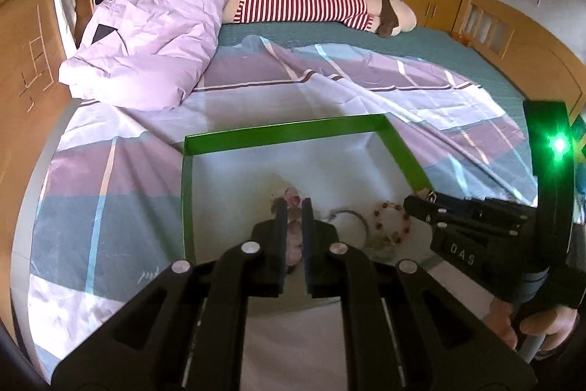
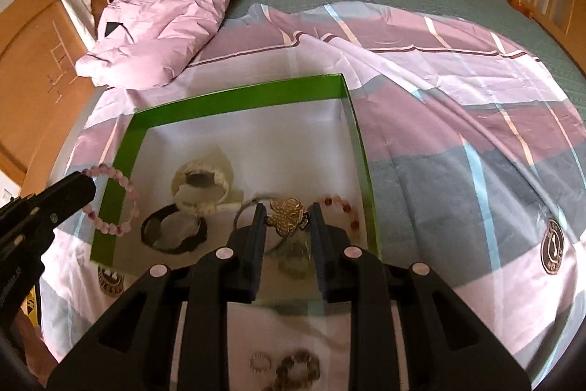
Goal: Organize jewelry
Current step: 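Carry the pendant and pink bracelet over the green box with both tools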
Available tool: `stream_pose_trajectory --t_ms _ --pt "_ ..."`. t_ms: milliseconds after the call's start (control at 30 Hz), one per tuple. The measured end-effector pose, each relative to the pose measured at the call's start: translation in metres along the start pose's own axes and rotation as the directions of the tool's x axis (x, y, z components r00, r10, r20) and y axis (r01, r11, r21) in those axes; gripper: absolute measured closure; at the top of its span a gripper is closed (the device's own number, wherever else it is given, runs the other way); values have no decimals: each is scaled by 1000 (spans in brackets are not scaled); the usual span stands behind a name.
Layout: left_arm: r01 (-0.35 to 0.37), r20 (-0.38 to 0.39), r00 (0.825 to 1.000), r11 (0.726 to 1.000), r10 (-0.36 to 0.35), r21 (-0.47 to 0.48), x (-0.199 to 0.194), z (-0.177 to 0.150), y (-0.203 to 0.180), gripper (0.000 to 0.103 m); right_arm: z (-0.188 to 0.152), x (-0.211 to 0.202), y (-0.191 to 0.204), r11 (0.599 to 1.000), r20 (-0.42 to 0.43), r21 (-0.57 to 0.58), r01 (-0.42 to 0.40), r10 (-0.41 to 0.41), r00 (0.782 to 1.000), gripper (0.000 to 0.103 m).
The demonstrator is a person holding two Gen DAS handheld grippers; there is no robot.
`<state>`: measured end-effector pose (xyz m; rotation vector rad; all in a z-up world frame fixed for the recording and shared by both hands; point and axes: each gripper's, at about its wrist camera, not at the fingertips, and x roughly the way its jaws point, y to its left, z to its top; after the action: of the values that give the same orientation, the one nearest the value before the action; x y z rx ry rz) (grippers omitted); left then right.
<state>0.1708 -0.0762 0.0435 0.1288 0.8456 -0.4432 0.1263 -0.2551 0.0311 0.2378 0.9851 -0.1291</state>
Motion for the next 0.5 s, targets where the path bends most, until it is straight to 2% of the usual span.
stream_pose_trajectory --t_ms 133,233,367,500 --pt "-39 -42 998 999 38 -8 21 4 7 96 6 20 3 1000 -31 -16 17 -17 999 79" --pt "-65 -106 992 998 63 -17 40 3 15 96 5 41 2 1000 -87 7 29 -28 996 79" --pt "-105 -146 984 994 98 -39 58 -1 28 96 0 62 1 999 -152 22 33 -29 988 79" --pt "-120 -175 979 990 106 -69 68 -3 38 96 -4 69 4 998 -165 -1 55 -54 985 79"
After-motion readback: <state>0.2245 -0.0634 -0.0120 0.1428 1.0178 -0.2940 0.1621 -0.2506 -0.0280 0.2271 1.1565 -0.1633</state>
